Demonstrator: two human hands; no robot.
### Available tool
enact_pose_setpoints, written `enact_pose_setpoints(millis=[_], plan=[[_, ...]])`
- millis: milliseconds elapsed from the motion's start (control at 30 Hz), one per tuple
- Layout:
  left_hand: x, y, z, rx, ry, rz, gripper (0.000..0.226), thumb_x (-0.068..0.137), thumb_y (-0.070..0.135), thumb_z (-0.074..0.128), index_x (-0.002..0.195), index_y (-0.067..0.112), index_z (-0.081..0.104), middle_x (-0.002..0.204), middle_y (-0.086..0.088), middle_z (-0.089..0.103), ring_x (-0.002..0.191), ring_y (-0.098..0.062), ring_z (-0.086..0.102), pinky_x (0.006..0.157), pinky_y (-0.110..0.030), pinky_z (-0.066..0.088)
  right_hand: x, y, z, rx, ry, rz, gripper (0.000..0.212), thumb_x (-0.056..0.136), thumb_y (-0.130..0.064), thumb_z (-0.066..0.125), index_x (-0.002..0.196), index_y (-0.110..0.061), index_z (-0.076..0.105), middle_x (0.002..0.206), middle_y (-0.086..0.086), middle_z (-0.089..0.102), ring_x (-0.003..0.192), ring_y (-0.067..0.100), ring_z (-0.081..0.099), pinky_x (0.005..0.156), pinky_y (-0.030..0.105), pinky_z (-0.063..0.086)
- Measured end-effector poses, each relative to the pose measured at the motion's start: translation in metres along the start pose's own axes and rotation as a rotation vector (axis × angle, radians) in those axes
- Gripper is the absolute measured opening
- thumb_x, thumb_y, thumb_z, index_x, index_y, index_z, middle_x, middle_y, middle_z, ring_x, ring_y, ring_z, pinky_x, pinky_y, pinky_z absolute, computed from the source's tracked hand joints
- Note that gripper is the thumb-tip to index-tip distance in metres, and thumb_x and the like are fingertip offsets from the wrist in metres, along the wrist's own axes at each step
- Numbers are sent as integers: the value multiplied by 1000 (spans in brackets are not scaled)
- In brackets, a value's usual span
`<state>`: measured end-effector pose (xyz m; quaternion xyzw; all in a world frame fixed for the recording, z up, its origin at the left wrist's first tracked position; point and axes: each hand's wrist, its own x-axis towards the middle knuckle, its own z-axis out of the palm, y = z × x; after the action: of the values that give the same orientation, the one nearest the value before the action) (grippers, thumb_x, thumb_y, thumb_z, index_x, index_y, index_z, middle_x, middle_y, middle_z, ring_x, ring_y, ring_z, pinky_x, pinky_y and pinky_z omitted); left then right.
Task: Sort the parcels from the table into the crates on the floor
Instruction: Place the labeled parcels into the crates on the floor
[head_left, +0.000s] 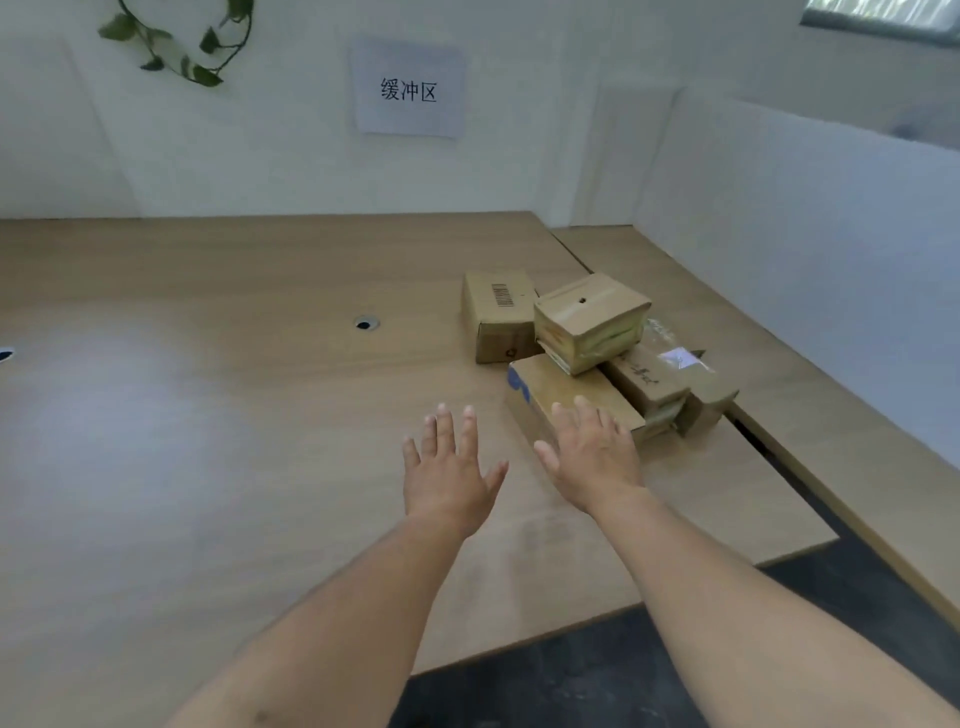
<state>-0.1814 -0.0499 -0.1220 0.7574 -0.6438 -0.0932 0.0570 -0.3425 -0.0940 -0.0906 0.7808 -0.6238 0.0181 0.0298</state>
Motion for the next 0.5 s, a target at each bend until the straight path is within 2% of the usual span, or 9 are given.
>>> enact_pose_setpoints(millis=[167, 367, 500], plan=[[63, 14, -15, -31, -24, 69, 75, 96, 62, 16, 151, 22, -17, 161, -9, -15, 148, -25, -12, 118, -45, -4, 45, 20, -5, 0, -5, 125, 61, 96, -51, 36, 148, -19, 25, 153, 11, 24, 137, 28, 26, 109, 42, 24], [125, 36, -35, -141, -21, 145, 74, 98, 59, 20, 154, 18, -6, 162, -8, -8, 149, -25, -6, 119, -43, 1, 77, 64, -13, 74, -5, 371, 60, 97, -51, 35, 146, -18, 28, 153, 9, 26, 138, 28, 26, 107, 42, 26], [152, 55, -43, -171, -46, 157, 74, 98, 59, 20, 154, 17, -4, 162, -9, -7, 149, -25, -6, 119, -43, 0, 96, 93, -22, 77, -2, 418, 59, 97, -51, 36, 143, -15, 31, 147, 13, 33, 131, 30, 32, 105, 41, 30]])
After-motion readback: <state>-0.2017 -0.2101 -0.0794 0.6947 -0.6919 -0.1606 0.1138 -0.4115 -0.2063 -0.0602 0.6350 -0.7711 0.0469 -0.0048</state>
